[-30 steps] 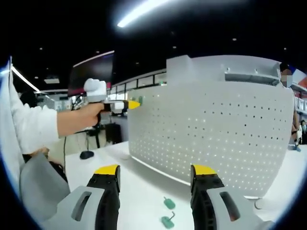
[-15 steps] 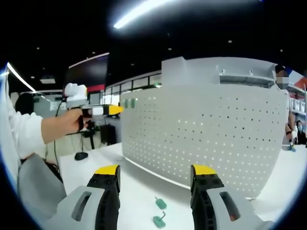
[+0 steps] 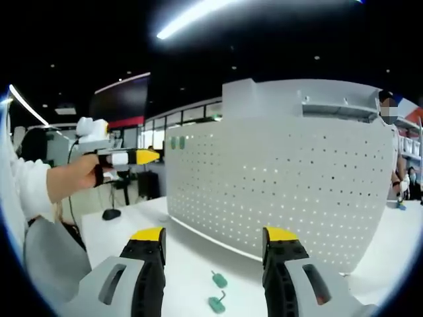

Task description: Insert the hook assembly into the mounting plate slot until the hook locks in place.

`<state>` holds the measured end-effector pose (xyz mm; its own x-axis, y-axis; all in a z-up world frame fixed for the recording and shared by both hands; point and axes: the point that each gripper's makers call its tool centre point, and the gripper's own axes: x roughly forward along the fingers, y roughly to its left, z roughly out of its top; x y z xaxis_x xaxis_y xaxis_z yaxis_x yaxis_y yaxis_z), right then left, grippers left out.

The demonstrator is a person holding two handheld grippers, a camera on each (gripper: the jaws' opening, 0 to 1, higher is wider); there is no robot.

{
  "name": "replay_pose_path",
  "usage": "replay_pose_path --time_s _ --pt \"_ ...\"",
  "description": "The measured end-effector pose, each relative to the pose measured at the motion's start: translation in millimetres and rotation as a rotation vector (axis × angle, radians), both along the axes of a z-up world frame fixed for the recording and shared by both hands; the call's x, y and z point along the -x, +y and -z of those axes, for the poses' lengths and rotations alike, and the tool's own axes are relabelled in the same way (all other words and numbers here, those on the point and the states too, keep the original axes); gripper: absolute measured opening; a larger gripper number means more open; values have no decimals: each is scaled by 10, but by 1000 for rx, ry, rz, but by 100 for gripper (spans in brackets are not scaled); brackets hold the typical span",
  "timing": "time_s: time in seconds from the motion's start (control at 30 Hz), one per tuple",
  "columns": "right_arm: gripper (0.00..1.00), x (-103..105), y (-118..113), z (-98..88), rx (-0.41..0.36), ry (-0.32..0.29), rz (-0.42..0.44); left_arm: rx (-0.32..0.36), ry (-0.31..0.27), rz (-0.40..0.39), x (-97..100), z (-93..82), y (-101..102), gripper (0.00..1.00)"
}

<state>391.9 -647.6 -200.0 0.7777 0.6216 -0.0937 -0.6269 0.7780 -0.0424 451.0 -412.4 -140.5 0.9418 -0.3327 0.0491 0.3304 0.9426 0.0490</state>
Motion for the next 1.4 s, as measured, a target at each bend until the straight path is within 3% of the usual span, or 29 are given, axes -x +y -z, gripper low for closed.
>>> replay_pose_path --time_s 0.7,1.4 --pt "58 -78 -51 107 14 21 1 37 49 16 421 357 -188 46" --pt "57 -180 5 281 57 45 -19 5 77 38 435 664 -284 45"
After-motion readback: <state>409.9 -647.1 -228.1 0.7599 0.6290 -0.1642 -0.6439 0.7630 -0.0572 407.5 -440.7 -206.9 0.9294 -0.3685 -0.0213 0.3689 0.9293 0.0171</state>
